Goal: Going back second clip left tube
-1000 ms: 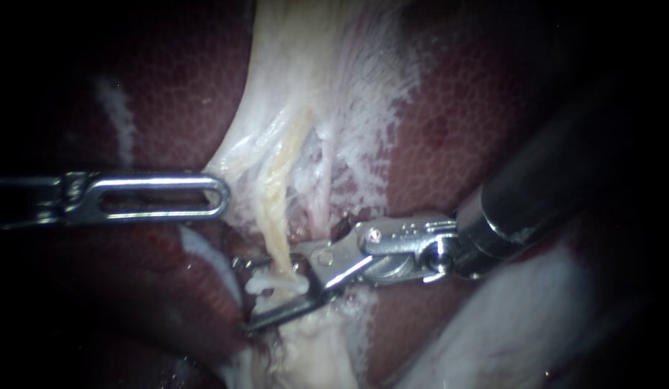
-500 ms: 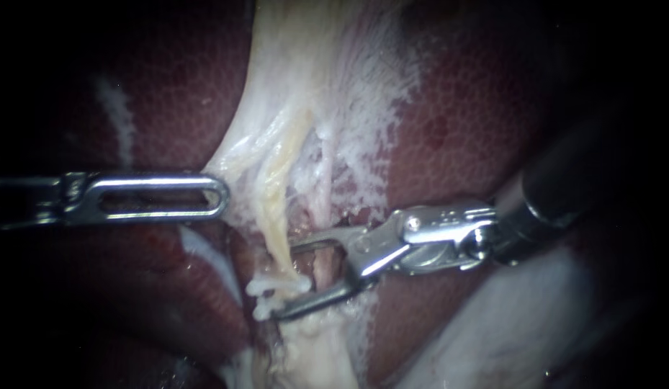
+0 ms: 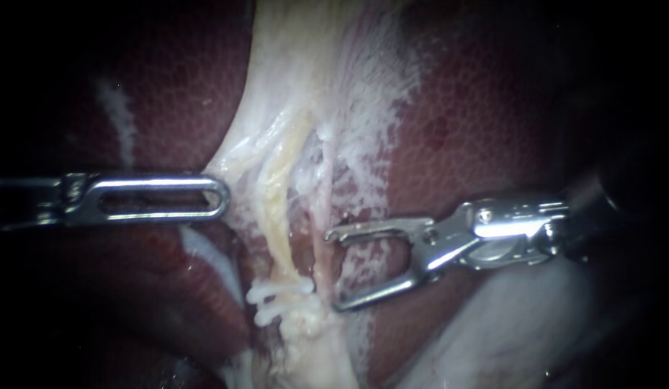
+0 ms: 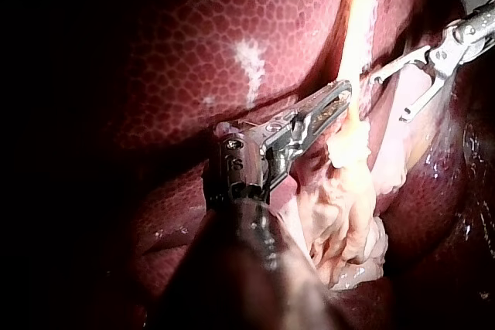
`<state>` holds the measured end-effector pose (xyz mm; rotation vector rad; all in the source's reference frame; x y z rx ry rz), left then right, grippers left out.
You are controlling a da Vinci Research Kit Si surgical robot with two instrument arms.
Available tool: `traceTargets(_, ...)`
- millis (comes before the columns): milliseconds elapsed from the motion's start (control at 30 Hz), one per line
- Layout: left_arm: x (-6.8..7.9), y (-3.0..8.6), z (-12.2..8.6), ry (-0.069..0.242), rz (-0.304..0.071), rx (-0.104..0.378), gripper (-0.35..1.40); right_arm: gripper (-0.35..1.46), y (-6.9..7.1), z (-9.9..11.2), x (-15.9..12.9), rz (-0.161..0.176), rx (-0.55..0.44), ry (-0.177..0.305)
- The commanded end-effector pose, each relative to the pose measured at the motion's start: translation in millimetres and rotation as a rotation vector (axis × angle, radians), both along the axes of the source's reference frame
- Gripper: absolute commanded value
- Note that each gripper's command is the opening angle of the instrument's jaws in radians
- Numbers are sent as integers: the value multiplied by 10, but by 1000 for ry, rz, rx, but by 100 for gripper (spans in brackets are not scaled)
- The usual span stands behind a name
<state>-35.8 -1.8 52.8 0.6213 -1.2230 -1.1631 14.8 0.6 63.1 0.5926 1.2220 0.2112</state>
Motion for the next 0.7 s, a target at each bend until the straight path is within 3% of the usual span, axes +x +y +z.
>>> traceTargets(33,0,0,0,0,0,0,-35,60,3,-2,-5,4,-5,1)
traceTargets(333,-1,-1,1,1,-1,-1,-35,60,27,-27,-40,35,-34,3)
traceTargets(700,-2,-1,1,-1,2,-1,-35,60,30,-34,-48,37,-40,13)
